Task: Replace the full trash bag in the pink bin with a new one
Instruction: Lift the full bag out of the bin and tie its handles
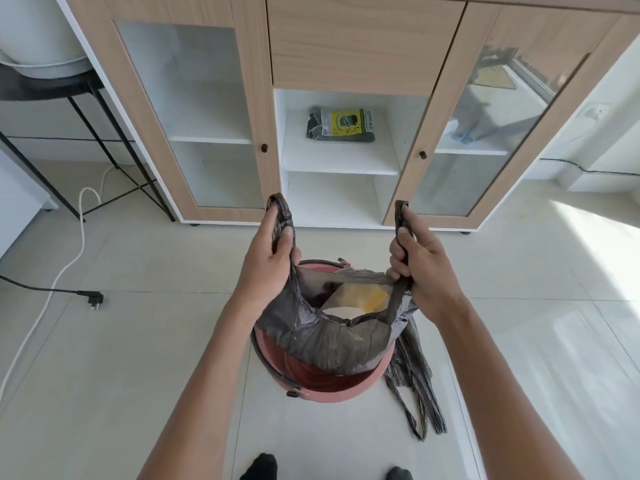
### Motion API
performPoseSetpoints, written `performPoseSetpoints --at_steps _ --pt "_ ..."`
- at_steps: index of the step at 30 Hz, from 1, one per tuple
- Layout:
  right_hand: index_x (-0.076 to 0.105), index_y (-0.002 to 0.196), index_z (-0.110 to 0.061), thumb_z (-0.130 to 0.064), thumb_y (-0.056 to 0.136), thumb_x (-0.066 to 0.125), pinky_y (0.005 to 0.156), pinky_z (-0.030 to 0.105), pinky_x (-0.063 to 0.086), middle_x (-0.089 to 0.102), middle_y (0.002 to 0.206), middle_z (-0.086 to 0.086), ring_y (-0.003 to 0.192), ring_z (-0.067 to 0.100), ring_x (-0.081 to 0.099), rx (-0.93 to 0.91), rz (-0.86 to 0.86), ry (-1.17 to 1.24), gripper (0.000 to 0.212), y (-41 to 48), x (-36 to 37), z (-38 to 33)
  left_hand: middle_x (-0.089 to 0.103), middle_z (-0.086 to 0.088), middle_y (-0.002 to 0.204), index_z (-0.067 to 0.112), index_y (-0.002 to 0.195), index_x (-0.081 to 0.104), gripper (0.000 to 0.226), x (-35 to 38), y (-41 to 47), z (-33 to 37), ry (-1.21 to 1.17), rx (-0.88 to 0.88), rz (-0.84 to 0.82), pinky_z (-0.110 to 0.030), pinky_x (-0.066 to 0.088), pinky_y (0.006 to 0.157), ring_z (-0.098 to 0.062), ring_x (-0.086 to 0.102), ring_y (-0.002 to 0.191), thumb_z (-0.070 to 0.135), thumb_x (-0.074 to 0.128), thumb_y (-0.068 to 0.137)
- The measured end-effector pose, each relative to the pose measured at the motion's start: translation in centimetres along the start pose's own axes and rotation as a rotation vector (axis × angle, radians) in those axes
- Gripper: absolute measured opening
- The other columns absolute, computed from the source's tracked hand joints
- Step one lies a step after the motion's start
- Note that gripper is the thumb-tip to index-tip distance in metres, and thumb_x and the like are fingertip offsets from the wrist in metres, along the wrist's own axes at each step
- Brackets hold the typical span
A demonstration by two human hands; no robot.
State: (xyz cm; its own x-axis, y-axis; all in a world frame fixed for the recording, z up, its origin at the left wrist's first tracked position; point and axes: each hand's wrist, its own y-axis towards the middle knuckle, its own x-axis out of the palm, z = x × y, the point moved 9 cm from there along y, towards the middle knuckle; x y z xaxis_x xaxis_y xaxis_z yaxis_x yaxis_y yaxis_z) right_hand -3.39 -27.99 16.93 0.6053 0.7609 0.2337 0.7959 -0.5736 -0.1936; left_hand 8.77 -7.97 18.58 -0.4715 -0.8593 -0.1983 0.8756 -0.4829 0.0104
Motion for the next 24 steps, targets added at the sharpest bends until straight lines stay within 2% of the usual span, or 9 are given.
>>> performPoseSetpoints --at_steps 3,5,9,14,16,18,20,21,24 --pt "0.057 0.129 -0.023 -0.013 0.107 0.035 0.042 0.021 0.021 0.024 0.063 -0.003 0.051 0.011 0.016 0.042 -0.007 -0.036 0.033 0.1 0.3 0.4 0.037 -0.001 0.075 0.019 0.142 0.041 0.036 0.1 0.5 -1.0 0.010 -0.037 0.002 -0.021 0.040 0.062 -0.007 0.043 0.057 0.021 0.036 0.106" --pt "0.058 0.109 -0.017 -0.013 0.107 0.036 0.041 0.020 0.019 0.023 0.061 -0.005 0.049 0.010 0.016 0.069 -0.016 -0.019 0.022 0.1 0.7 0.5 0.044 0.003 0.072 0.015 0.133 0.045 0.031 -0.1 0.5 -2.2 -0.006 -0.110 0.062 -0.027 0.041 0.067 -0.007 0.044 0.057 0.026 0.039 0.105" --pt "0.038 0.086 -0.019 -0.019 0.107 0.041 0.040 0.019 0.022 0.029 0.062 -0.004 0.047 0.008 0.018 0.059 0.009 0.057 0.021 0.3 0.4 0.8 0.053 0.005 0.064 0.006 0.121 0.042 0.031 -0.2 0.5 -3.1 -0.040 -0.176 0.129 -0.028 0.036 0.063 -0.015 0.047 0.065 0.031 0.042 0.104" --pt "0.053 0.094 -0.010 -0.023 0.106 0.043 0.043 0.018 0.026 0.053 0.069 -0.002 0.047 0.008 0.022 0.055 0.040 0.080 0.020 0.4 -0.4 0.9 0.071 0.001 0.063 -0.017 0.115 0.049 0.044 -0.8 0.9 -4.0 -0.014 -0.222 0.129 -0.022 0.047 0.052 -0.011 0.057 0.049 0.025 0.039 0.105" --pt "0.060 0.104 -0.009 -0.024 0.106 0.045 0.041 0.017 0.026 0.048 0.065 -0.003 0.047 0.007 0.021 0.059 0.037 0.096 0.021 0.3 -0.5 0.8 0.075 0.004 0.067 -0.014 0.105 0.063 0.045 -0.8 0.6 -4.6 0.026 -0.261 0.090 -0.026 0.056 0.068 -0.009 0.067 0.063 0.024 0.038 0.105" --pt "0.064 0.108 -0.011 -0.026 0.105 0.048 0.040 0.018 0.026 0.038 0.059 -0.006 0.046 0.007 0.020 0.058 0.065 0.093 0.023 0.2 -0.6 0.7 0.077 0.006 0.073 -0.009 0.109 0.061 0.042 -0.6 0.5 -5.0 -0.005 -0.285 0.071 -0.032 0.055 0.086 -0.014 0.070 0.084 0.025 0.038 0.106" --pt "0.067 0.106 -0.011 -0.027 0.104 0.049 0.039 0.018 0.024 0.027 0.057 -0.007 0.046 0.007 0.018 0.062 0.098 0.076 0.024 0.3 -0.9 1.0 0.078 0.003 0.084 0.000 0.119 0.045 0.033 -1.0 0.4 -5.8 -0.044 -0.339 0.087 -0.033 0.054 0.089 -0.017 0.068 0.097 0.030 0.040 0.105" --pt "0.067 0.104 -0.011 -0.027 0.104 0.048 0.038 0.018 0.023 0.023 0.056 -0.007 0.045 0.007 0.017 0.071 0.113 0.070 0.024 0.3 -0.9 1.2 0.078 0.000 0.089 -0.003 0.122 0.049 0.041 -1.1 0.3 -5.9 -0.046 -0.386 0.074 -0.036 0.054 0.091 -0.020 0.068 0.101 0.034 0.041 0.104" --pt "0.065 0.100 -0.011 -0.026 0.106 0.042 0.036 0.018 0.020 0.020 0.056 -0.007 0.042 0.006 0.016 0.116 0.138 0.106 0.027 0.4 -1.1 1.7 0.078 -0.009 0.092 0.006 0.094 0.075 0.055 -1.0 0.2 -7.0 -0.043 -0.467 -0.060 -0.044 0.054 0.093 -0.026 0.072 0.096 0.050 0.043 0.099"
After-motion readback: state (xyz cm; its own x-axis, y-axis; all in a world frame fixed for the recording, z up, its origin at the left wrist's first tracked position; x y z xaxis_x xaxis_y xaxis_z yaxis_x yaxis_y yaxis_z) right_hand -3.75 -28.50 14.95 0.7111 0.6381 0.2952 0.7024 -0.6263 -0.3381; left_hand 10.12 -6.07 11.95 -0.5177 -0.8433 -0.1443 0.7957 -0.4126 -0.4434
